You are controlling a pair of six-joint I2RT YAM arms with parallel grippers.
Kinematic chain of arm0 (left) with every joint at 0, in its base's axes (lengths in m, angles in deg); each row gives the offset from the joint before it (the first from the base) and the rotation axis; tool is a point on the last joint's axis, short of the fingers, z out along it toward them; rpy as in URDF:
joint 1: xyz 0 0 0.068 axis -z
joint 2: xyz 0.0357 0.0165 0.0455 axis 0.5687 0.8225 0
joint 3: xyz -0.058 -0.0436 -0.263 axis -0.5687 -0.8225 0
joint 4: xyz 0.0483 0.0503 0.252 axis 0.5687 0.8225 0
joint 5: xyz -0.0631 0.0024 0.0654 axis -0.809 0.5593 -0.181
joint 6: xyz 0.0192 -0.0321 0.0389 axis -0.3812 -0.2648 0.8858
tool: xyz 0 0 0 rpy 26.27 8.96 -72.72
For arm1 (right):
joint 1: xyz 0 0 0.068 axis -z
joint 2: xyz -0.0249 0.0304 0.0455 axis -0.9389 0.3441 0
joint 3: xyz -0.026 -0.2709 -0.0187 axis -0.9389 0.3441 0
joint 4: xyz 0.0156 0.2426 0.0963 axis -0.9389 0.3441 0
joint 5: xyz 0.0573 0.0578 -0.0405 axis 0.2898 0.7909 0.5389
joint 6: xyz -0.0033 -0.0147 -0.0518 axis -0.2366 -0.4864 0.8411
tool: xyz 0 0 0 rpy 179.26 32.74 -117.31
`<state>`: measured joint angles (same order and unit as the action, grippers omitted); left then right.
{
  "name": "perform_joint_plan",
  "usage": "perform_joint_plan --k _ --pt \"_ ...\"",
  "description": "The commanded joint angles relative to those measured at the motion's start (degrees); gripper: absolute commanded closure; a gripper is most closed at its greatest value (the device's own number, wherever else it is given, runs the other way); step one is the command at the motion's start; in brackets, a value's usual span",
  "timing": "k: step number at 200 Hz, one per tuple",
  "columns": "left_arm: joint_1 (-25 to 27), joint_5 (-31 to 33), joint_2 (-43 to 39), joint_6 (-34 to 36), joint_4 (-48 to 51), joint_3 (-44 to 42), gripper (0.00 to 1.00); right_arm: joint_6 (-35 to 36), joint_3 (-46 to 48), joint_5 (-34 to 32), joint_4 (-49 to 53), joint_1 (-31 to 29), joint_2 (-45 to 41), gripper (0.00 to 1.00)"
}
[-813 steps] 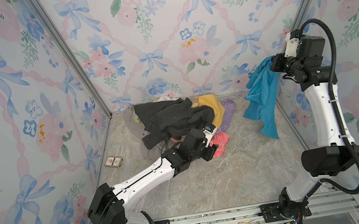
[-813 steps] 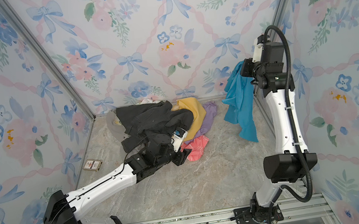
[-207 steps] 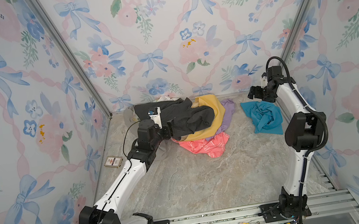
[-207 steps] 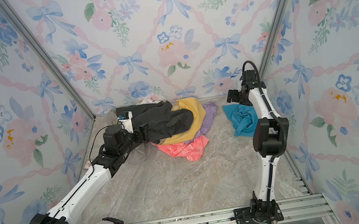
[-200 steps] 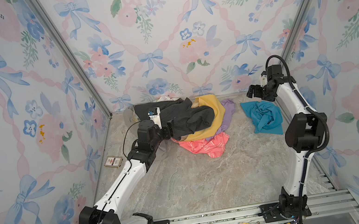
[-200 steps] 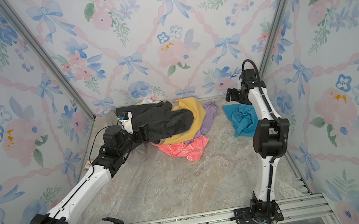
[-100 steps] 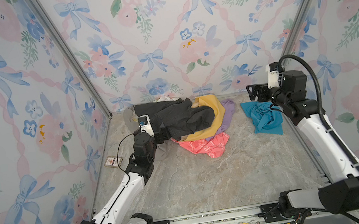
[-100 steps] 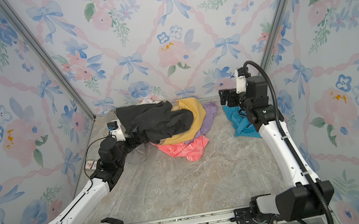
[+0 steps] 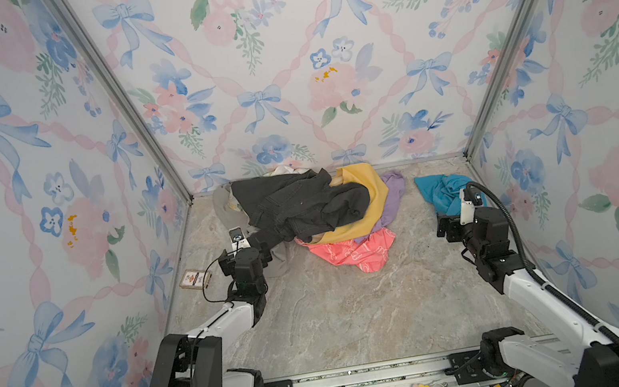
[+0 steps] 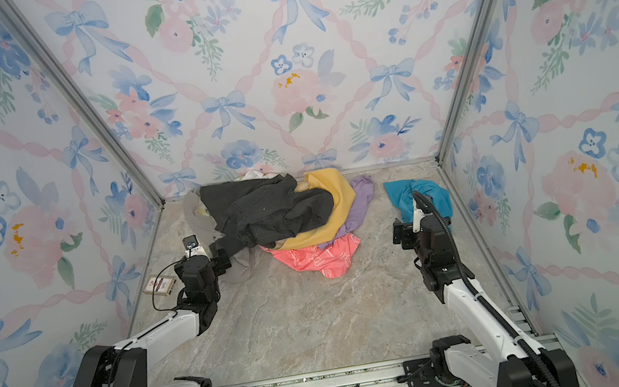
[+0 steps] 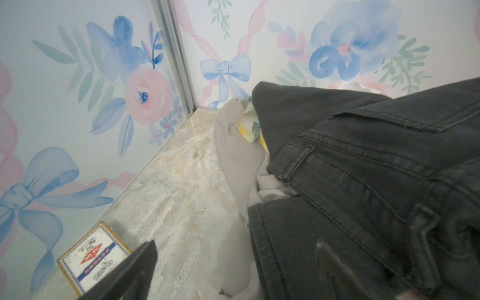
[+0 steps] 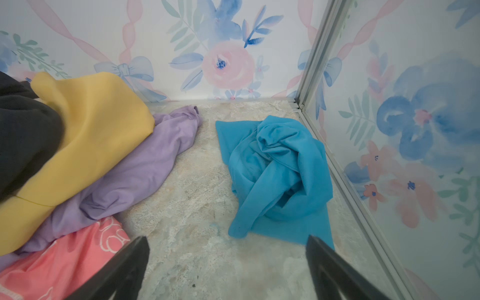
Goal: Pick out a specific cloth from the pile
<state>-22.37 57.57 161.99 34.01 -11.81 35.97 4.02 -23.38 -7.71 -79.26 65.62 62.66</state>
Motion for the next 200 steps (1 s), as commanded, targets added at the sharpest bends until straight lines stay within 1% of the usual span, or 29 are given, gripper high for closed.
perform_joint_plan --k 1,21,30,35,50,56,68,78,85,98,107,122,129,144,165,178,200 --pt "-0.3 3.3 2.2 1.4 -9.4 -3.6 0.02 0.6 5.1 -3.8 -15.6 -0.3 4.6 0.03" --pt "-0.3 3.2 3.3 2.6 -17.4 -7.4 0.02 1.2 8.6 -3.2 -24.2 0.1 9.4 0.03" --pt "-0.3 2.1 4.2 3.9 -21.8 -9.1 0.02 1.0 9.4 -2.2 -28.3 0.5 12.1 0.03" --pt "-0.4 2.2 4.4 4.3 -22.2 -9.1 0.02 1.1 9.5 -2.1 -30.0 0.6 13.6 0.03" --pt "-1.1 -0.7 4.2 4.6 -27.2 -11.1 0.02 2.1 10.1 -1.9 -36.4 0.5 18.4 0.03" --pt "-1.6 -2.4 4.7 4.1 -30.7 -12.5 0.02 2.0 9.9 -0.2 -37.0 0.7 19.5 0.03" --pt "-1.7 -4.4 8.3 4.6 -38.1 -14.5 0.02 2.6 9.0 1.1 -36.8 0.4 21.1 0.03" --pt "-0.9 -4.6 11.5 5.6 -41.6 -15.0 0.02 2.4 9.3 1.4 -39.1 0.4 22.9 0.03" --pt "-0.7 -4.5 13.8 6.9 -46.2 -15.7 0.02 2.1 9.8 1.6 -41.6 0.6 24.5 0.03" --pt "-1.8 -5.5 11.9 4.7 -39.7 -14.5 0.02 2.0 10.8 2.5 -47.6 0.9 28.9 0.03" --pt "-2.8 -6.7 12.4 4.1 -40.9 -14.3 0.02 2.4 11.0 2.8 -52.0 0.6 31.7 0.03" --pt "-2.9 -7.0 12.2 3.9 -40.0 -14.3 0.02 2.5 7.4 2.8 -40.3 0.6 29.1 0.03" --pt "-3.0 -7.0 12.3 3.9 -40.2 -14.3 0.02 2.4 5.5 2.8 -38.1 0.7 29.7 0.03" --pt "-3.1 -7.1 12.2 3.9 -40.2 -14.3 0.02 1.6 5.6 5.0 -38.7 1.9 30.1 0.03" --pt "-3.1 -7.2 12.2 3.9 -40.2 -14.3 0.02 2.0 5.5 3.9 -38.6 1.2 30.1 0.03" --pt "-3.2 -7.3 12.2 4.0 -40.2 -14.3 0.02 2.5 5.7 2.0 -38.9 0.3 30.0 0.03" --pt "-3.2 -7.4 12.2 4.0 -40.2 -14.3 0.02 2.4 5.6 2.3 -38.8 0.4 30.1 0.03"
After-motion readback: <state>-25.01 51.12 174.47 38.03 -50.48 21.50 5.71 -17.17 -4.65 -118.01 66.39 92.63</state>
